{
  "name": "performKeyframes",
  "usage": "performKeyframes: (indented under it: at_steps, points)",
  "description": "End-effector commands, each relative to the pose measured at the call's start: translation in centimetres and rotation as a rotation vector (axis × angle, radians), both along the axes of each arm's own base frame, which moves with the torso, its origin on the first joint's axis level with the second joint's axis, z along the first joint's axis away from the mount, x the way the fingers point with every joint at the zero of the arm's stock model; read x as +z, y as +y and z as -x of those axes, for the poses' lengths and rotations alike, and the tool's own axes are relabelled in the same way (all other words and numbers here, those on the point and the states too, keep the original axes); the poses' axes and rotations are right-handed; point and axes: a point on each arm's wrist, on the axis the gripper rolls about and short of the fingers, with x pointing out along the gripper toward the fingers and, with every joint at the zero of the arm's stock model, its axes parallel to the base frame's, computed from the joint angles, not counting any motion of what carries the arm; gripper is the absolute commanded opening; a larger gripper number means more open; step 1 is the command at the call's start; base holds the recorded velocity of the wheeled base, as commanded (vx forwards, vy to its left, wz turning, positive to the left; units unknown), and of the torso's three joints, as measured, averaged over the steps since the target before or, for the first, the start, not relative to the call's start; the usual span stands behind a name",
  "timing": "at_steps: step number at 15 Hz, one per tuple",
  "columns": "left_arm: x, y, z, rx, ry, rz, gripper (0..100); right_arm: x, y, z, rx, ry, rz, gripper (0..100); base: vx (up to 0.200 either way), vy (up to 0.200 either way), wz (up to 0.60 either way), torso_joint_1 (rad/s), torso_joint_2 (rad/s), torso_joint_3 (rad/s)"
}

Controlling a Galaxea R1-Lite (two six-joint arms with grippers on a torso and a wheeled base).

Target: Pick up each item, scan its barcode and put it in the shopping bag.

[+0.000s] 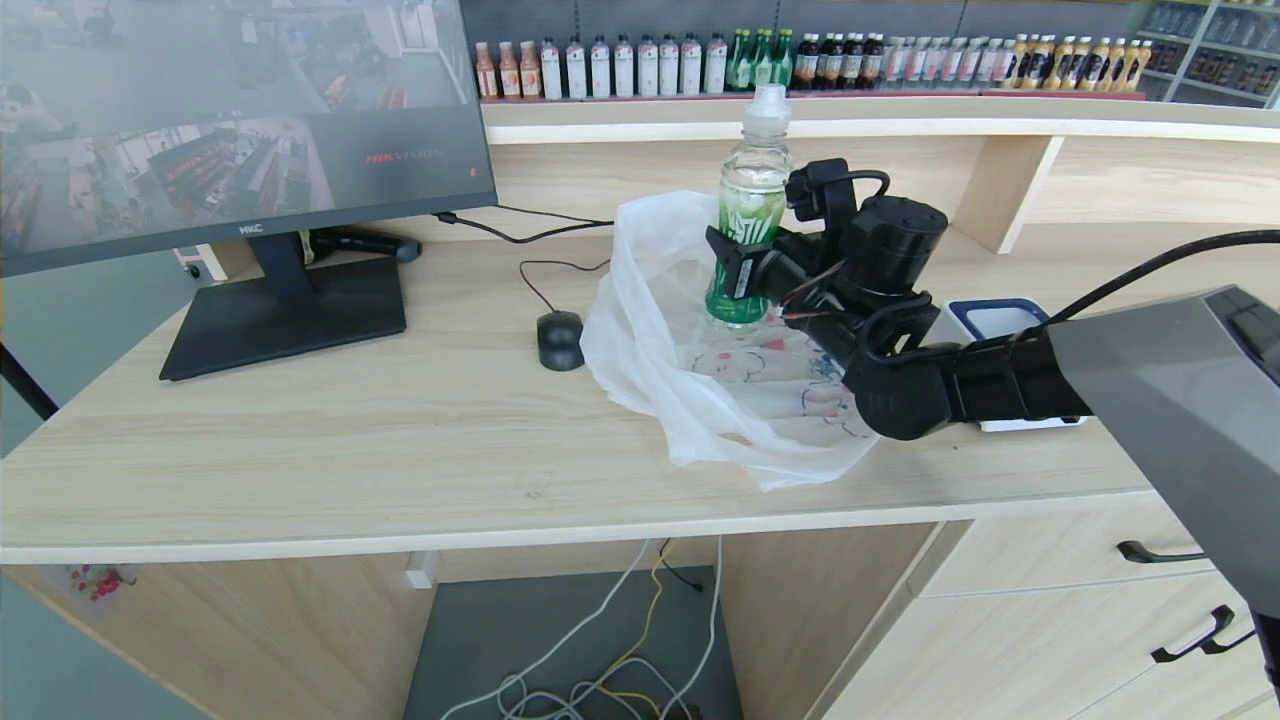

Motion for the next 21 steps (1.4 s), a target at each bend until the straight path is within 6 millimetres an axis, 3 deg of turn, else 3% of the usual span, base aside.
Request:
performKeyframes:
  at_steps: [1, 9, 10, 18, 21]
  points:
    - [0.0, 0.0, 0.0, 0.000, -0.001, 0.000, 100, 0.1, -0.3, 0.7, 0.000, 0.015, 0.009, 0, 0.000, 0.000, 0.00, 0.000, 0.00, 0.000]
    - [0.0, 0.0, 0.0, 0.000, -0.001, 0.000, 100, 0.1, -0.1, 1.0, 0.004, 0.014, 0.019, 0, 0.000, 0.000, 0.00, 0.000, 0.00, 0.000]
    - [0.0, 0.0, 0.0, 0.000, -0.001, 0.000, 100, 0.1, 0.1, 1.1, 0.010, 0.015, 0.019, 100, 0.000, 0.000, 0.00, 0.000, 0.00, 0.000]
    - [0.0, 0.0, 0.0, 0.000, -0.001, 0.000, 100, 0.6, 0.1, 1.4, 0.011, -0.026, -0.005, 100, 0.000, 0.000, 0.00, 0.000, 0.00, 0.000]
    - [0.0, 0.0, 0.0, 0.002, -0.001, 0.000, 100, 1.3, -0.5, 3.1, 0.015, -0.023, -0.001, 100, 0.000, 0.000, 0.00, 0.000, 0.00, 0.000]
